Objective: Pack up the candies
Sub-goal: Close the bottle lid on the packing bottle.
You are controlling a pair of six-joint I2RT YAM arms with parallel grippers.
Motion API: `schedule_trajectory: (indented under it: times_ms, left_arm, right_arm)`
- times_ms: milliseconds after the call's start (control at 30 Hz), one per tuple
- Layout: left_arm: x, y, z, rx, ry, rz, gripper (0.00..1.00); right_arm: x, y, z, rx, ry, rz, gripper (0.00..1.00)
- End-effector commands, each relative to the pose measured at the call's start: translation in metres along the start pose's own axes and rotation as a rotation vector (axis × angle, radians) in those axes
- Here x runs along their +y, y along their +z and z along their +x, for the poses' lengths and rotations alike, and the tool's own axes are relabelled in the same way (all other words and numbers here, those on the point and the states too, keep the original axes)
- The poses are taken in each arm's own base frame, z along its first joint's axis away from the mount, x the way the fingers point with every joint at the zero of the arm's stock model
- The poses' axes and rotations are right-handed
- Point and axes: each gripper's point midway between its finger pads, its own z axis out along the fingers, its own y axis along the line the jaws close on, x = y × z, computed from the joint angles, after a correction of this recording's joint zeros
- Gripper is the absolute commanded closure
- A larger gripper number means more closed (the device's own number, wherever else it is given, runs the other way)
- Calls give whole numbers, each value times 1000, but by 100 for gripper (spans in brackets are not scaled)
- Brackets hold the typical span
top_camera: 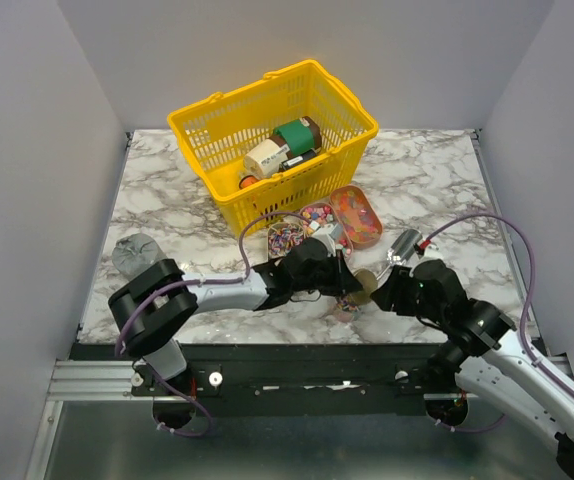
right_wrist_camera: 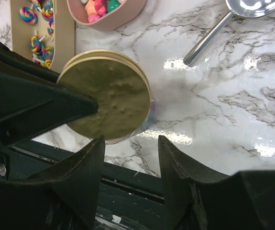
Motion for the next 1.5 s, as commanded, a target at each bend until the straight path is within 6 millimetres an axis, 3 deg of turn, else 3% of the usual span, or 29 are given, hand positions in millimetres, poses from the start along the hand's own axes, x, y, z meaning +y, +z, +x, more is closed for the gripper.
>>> schedule_trajectory:
  times_ms: [0, 200, 633, 967, 1167, 1467]
  left_arm:
    - [0, 11, 8, -16, -3, -45, 100]
    - [1, 5, 4, -66, 15, -95, 100]
    - [-30, -26, -23, -178, 35, -9, 100]
    - [0, -28, -7, -144, 8, -103, 100]
    - [8, -27, 1, -124, -1, -112, 98]
    - [17, -17, 18, -48, -4, -137, 84]
  right_arm:
    - [-14, 4, 1, -33, 14, 50, 44]
    - [-15, 2, -2, -60, 27, 49, 45]
    - [-12, 4, -8, -70, 1, 48, 46]
    - [-10, 18, -1, -34, 2, 49, 47]
    - [-13, 23, 0, -40, 10, 63, 47]
    - [-3, 28, -6, -63, 16, 20, 47]
